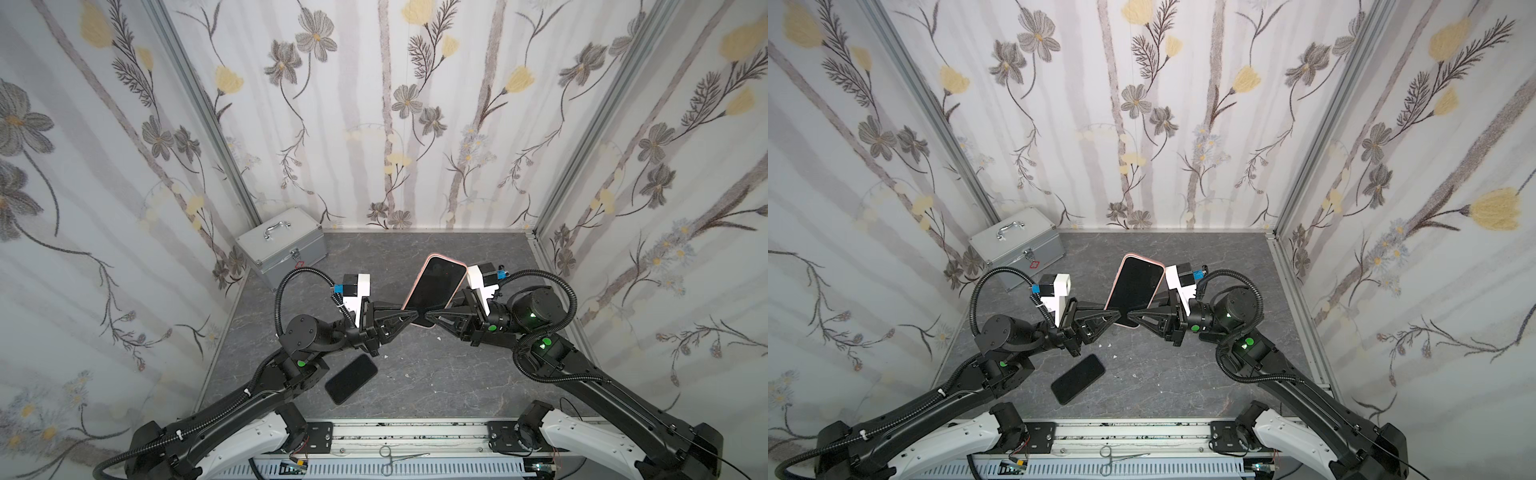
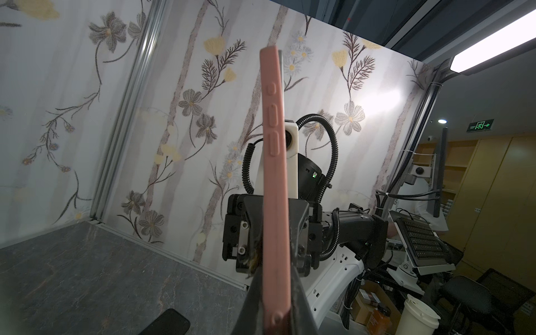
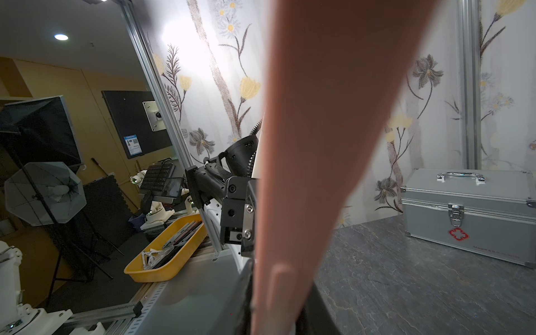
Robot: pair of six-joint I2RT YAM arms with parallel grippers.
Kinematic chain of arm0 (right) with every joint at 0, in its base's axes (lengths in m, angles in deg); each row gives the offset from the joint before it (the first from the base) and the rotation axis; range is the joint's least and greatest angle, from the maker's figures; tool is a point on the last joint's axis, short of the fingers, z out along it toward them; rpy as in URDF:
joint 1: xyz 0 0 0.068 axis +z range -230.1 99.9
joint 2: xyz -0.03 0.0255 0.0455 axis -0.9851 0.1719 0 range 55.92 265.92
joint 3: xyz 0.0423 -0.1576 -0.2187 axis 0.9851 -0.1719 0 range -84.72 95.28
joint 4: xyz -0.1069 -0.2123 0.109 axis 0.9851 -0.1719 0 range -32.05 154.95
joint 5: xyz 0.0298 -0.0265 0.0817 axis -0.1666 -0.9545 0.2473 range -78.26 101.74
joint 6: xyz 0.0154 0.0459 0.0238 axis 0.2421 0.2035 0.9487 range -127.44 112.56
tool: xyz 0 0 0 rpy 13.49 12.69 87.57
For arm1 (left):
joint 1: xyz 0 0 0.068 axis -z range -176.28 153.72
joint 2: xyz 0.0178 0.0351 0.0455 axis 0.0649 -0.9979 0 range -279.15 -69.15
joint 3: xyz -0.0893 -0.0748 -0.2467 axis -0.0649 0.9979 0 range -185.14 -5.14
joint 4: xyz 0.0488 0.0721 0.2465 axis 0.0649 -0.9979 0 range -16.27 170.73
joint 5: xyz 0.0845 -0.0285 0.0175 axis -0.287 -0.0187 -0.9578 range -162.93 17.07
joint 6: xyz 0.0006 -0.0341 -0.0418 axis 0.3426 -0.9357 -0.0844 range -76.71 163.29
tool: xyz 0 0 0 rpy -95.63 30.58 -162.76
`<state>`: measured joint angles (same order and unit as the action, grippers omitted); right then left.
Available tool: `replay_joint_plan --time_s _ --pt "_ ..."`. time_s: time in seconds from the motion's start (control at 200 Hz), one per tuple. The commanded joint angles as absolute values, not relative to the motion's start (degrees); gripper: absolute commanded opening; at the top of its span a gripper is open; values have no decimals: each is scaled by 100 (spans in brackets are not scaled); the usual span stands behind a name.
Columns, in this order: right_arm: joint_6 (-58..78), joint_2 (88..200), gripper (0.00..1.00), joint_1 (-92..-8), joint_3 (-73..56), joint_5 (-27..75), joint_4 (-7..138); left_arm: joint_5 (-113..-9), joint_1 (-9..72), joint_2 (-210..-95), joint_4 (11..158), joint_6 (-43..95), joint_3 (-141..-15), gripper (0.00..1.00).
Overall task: Take the phone out of the phone case
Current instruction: Remove the phone case from the phone.
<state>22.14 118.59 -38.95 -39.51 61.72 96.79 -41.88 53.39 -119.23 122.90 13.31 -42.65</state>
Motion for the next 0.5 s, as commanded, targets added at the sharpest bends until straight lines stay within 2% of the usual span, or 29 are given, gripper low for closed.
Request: replay_joint_plan --time_s 0.0,0.215,0.38,0.495 --pt "2261 11910 23 -3870 -3928 6118 9817 -4155 5344 -11901 12692 1347 -4328 0" --pt "2256 11955 20 -3853 -3867 6127 9812 -4138 5349 -11917 12690 1357 -4328 0" --pt "2270 11921 11 -3853 -3837 6082 9815 -4179 5353 -11913 12688 1370 -4259 0" --pt "2258 11838 0 -3848 -3848 5962 9799 -4284 5347 -11881 12685 1452 -4223 0"
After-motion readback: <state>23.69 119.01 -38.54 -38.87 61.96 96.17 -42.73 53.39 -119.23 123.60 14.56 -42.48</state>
